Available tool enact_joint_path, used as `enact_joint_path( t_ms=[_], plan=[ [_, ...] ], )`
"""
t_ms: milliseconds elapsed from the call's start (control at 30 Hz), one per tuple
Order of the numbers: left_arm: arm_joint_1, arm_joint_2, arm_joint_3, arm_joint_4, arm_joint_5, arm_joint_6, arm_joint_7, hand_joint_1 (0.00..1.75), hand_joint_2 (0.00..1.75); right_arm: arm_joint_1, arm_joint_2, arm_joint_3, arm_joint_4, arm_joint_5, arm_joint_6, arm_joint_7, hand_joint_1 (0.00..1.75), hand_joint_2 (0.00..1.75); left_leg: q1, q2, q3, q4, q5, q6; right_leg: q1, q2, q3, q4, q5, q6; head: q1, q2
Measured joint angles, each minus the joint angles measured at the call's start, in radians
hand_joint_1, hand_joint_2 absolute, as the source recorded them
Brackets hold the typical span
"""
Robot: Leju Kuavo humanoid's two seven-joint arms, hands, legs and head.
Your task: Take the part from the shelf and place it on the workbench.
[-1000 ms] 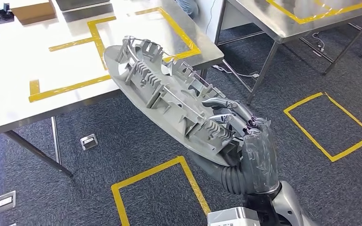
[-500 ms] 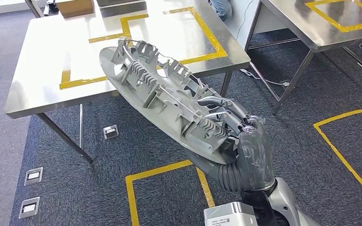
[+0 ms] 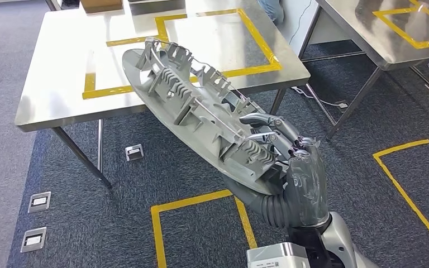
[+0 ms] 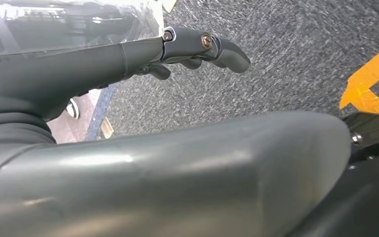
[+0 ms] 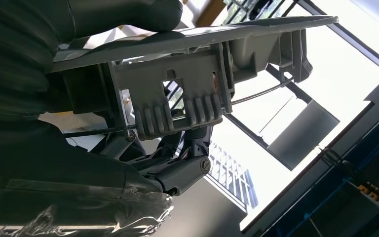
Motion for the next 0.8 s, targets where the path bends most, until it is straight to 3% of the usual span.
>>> enact_joint_path(
  t_ms=[100,600,733,800],
  plan=[
    [0.0,0.0,0.0,0.0,-0.002,0.002,0.01,0.0,1.75,0.0,0.0,0.0,0.0,0.0,-0.005,-0.001,1.75,1.75,-0.001,0.0,0.0,0.0,0.0,0.002,-0.001,0.0,0.001,-0.002,0.0,0.008,0.0,0.0],
    [0.001,0.0,0.0,0.0,-0.002,0.02,0.024,0.0,1.75,0.0,0.0,0.0,0.007,0.0,-0.018,-0.003,1.75,1.75,-0.003,0.0,0.002,0.003,-0.002,0.005,-0.003,-0.001,0.001,-0.001,-0.001,0.013,-0.001,0.0],
    [0.001,0.001,0.0,0.0,-0.002,0.021,0.024,0.0,1.75,-0.001,0.002,0.0,0.008,0.0,-0.018,-0.003,1.75,1.75,-0.006,0.0,0.005,-0.006,0.0,0.016,-0.009,-0.001,0.003,-0.004,-0.002,0.023,-0.003,0.0],
    [0.0,0.001,0.0,0.0,-0.002,0.022,0.025,0.0,1.75,-0.002,0.002,0.0,0.008,0.0,-0.018,-0.004,1.75,1.75,0.0,0.0,0.014,-0.022,0.006,0.026,-0.01,0.012,-0.008,0.025,-0.022,0.028,-0.002,0.0]
  ],
)
